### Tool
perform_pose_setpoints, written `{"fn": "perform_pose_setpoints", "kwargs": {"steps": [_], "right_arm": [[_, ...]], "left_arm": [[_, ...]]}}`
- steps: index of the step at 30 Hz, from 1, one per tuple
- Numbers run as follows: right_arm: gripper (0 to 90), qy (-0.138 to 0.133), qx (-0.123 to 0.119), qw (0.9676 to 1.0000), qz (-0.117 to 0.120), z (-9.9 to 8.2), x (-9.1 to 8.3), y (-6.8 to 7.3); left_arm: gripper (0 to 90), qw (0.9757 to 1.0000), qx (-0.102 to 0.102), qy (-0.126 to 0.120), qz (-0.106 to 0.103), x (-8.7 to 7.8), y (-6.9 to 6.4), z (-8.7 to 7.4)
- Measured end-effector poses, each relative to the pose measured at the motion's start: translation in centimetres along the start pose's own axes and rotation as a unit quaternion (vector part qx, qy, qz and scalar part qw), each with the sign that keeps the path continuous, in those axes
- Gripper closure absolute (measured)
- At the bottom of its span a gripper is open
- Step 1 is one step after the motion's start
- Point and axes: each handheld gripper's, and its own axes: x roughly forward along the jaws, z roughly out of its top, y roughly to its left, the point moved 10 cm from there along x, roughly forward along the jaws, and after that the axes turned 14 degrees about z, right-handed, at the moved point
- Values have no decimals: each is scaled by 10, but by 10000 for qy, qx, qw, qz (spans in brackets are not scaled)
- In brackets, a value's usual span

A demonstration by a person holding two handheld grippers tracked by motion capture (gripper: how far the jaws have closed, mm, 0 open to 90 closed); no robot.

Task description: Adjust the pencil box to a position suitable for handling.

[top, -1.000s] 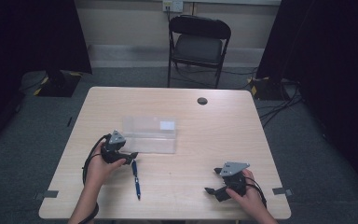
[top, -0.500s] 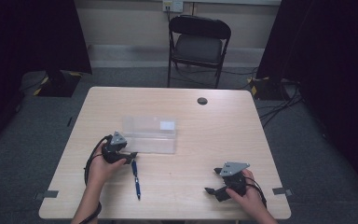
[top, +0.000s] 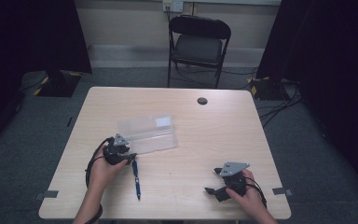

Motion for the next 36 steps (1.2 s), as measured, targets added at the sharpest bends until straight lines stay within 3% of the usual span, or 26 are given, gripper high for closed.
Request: {"fn": "perform_pose_setpoints", "kwargs": {"steps": [3, 13, 21, 23, 24, 27, 31, 36], "right_arm": [[142, 0, -1, 10000, 1, 0, 0, 0], [142, 1, 1, 10000, 1, 0, 0, 0], [142, -1, 0, 10000, 0, 0, 0, 0], [142, 0, -1, 10000, 0, 0, 0, 0], [141, 0, 1, 10000, 0, 0, 0, 0], [142, 0, -1, 10000, 0, 0, 0, 0], [142, 0, -1, 10000, -1, 0, 0, 0], [142, 0, 0, 10000, -1, 0, 0, 0]], "left_arm": [[624, 9999, -84, 78, -81, -3, -4, -1], [762, 9994, -292, 176, -29, -6, -4, -2], [798, 9993, -313, 187, -35, -4, -4, 0], [806, 9991, -396, 153, -35, -2, -6, 2], [817, 9990, -383, 185, -110, -3, -7, 2], [852, 9991, -378, 172, -40, -1, -8, 4], [844, 9988, -428, 149, -159, -1, -11, 5], [849, 9989, -432, 150, -108, 0, -9, 5]]}}
